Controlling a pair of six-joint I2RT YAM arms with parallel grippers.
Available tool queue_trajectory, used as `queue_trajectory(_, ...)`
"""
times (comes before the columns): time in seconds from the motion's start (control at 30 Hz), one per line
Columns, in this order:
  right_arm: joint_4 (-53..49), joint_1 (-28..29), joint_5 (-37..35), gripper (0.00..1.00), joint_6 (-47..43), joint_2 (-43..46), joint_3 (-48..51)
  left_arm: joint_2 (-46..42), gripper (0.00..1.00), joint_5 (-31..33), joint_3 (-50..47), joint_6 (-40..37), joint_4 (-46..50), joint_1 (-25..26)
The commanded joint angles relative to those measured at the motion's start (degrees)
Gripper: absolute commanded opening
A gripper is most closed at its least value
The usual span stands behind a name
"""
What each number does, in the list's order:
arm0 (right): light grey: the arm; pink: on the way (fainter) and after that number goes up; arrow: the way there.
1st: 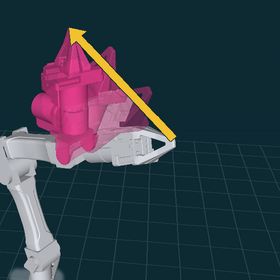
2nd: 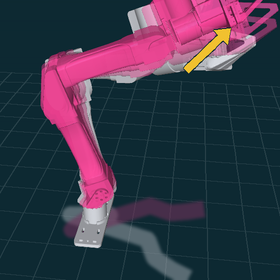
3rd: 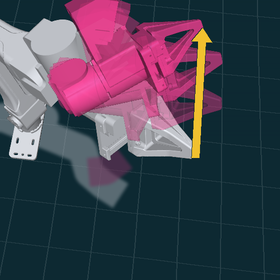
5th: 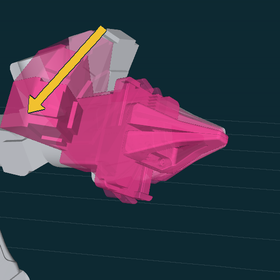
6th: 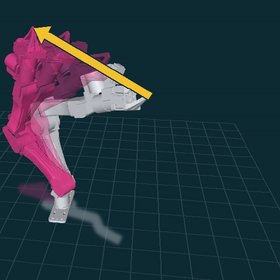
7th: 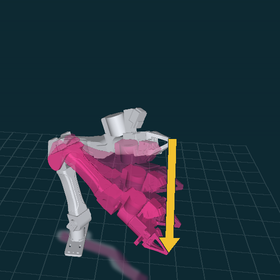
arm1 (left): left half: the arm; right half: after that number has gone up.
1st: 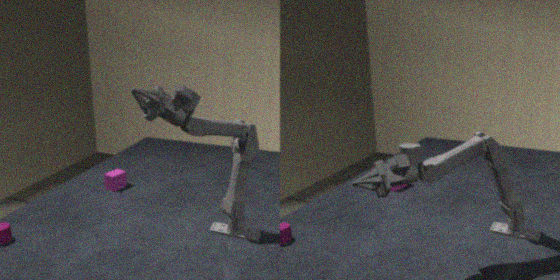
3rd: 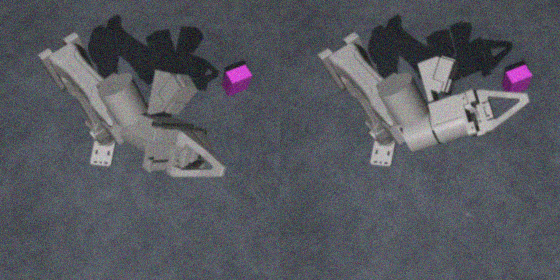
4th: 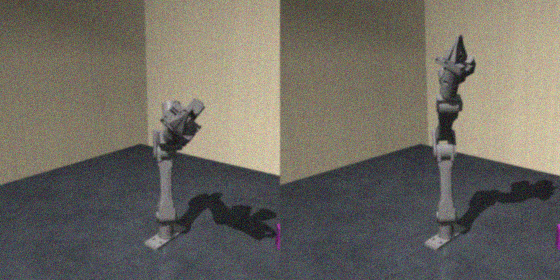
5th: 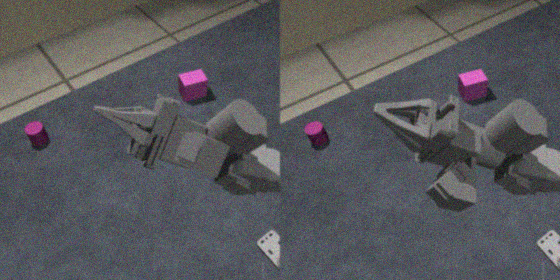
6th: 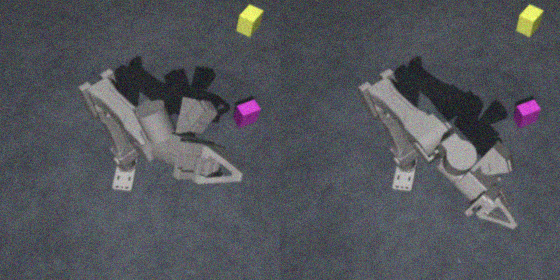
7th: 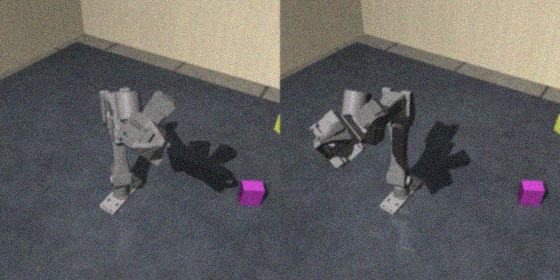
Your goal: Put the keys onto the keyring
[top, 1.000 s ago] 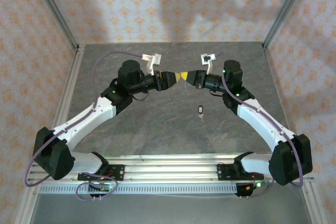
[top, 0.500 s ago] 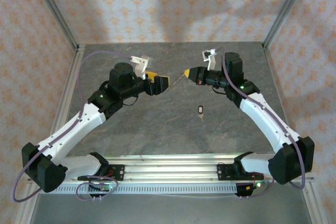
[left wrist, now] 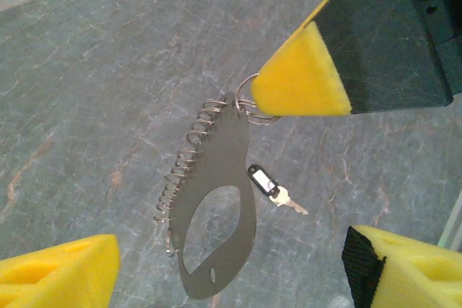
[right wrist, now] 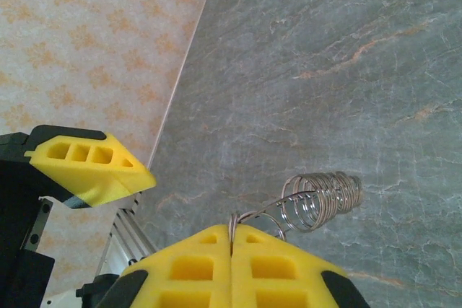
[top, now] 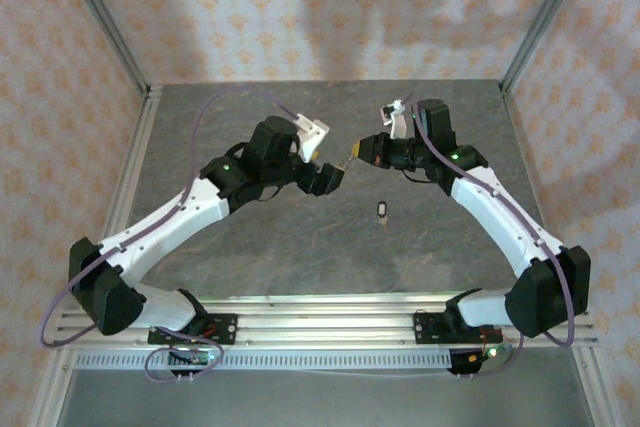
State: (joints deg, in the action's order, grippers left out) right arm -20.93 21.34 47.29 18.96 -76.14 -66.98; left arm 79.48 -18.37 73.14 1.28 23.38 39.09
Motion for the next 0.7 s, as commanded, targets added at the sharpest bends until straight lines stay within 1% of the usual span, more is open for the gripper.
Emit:
queue_trajectory(0.0,-2.1,0.5,-0.4,0.00,-1.7,-0.3,-2.5,2.7,0.82,5.3,3.6,-5.6,4.7,2.4)
queue_trajectory(0.1,-2.9,0.7,-0.5,0.00,-2.2,-0.3,-2.8,5.2,0.81,8.3,5.5,-7.0,6.2,3.7)
queue_trajectory(0.23,-3.7,1.1,-0.3,0.00,-2.5,-0.2,-3.2,7.3,0.76,9.8,6.7,-7.4,6.2,4.5)
queue_trajectory(0.37,-4.6,1.4,-0.4,0.00,-3.1,-0.2,-3.7,8.9,0.65,11.4,7.6,-7.4,5.8,4.6)
queue_trajectory(0.43,-5.2,1.5,-0.3,0.00,-3.6,-0.1,-3.9,9.6,0.57,11.9,8.0,-7.7,5.9,4.6)
queue_trajectory(0.47,-5.5,1.6,-0.4,0.00,-3.7,0.0,-4.2,9.9,0.53,12.2,8.0,-7.8,5.9,4.6)
queue_trajectory(0.53,-6.0,1.7,-0.4,0.00,-4.1,0.1,-4.5,10.5,0.39,12.3,8.3,-8.1,6.0,4.7)
queue_trajectory(0.6,-6.9,1.8,-0.7,0.00,-4.7,0.1,-4.9,10.8,0.21,12.3,8.3,-8.3,6.0,4.6)
queue_trajectory(0.67,-7.8,1.8,-1.9,0.00,-5.3,0.3,-5.2,10.7,0.04,11.8,8.0,-8.6,5.7,4.7)
